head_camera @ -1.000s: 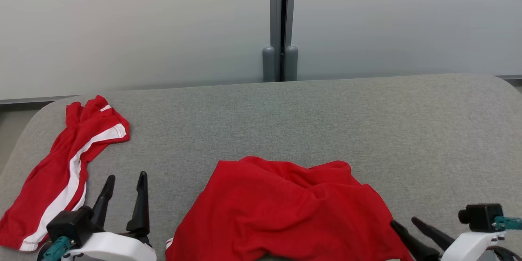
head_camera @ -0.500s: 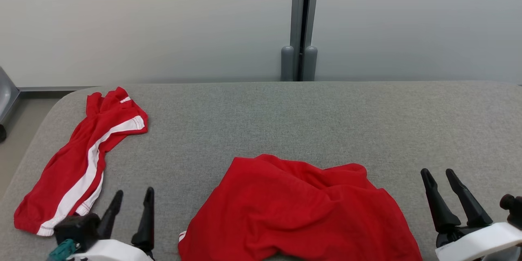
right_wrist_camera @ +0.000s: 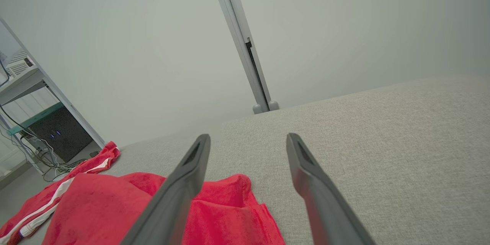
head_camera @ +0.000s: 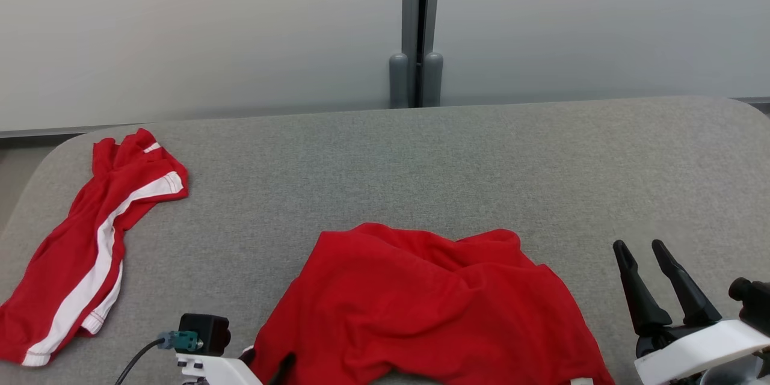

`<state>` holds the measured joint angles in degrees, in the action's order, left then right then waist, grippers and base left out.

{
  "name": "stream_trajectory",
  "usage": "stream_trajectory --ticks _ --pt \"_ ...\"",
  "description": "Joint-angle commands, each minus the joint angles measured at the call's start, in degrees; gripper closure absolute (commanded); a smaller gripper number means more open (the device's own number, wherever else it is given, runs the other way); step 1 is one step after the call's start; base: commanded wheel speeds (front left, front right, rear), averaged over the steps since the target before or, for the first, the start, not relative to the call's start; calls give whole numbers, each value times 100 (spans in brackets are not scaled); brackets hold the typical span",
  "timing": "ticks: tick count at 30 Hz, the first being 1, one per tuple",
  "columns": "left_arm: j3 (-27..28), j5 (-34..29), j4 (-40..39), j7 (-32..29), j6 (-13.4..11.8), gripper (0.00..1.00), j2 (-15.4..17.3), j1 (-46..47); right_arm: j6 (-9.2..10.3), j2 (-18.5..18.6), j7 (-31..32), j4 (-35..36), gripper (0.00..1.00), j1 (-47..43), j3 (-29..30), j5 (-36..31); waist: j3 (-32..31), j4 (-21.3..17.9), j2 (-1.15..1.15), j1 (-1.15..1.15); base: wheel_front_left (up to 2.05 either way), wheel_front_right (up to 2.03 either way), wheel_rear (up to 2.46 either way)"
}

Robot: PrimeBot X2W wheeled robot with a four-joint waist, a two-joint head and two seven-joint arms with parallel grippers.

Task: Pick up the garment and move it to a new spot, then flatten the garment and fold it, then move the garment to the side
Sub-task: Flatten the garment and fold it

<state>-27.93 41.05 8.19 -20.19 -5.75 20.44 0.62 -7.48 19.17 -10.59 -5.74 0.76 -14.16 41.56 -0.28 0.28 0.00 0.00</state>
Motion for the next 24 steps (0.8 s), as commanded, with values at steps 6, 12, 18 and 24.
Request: stream_trajectory --ticks 6,12,18,24 --pt "-35 157 396 -140 252 95 2 323 -2 -20 63 36 0 82 62 -91 239 -316 0 0 0 0 0" --pt "12 140 661 13 335 100 -2 478 -3 -60 41 -2 0 132 71 -147 324 -448 0 0 0 0 0" --pt "189 78 206 238 273 100 114 662 -3 -73 -4 22 0 116 155 -183 319 -519 0 0 0 0 0" --pt "403 -94 130 270 73 100 240 1225 -2 -67 -10 61 0 215 163 -210 503 -591 0 0 0 0 0"
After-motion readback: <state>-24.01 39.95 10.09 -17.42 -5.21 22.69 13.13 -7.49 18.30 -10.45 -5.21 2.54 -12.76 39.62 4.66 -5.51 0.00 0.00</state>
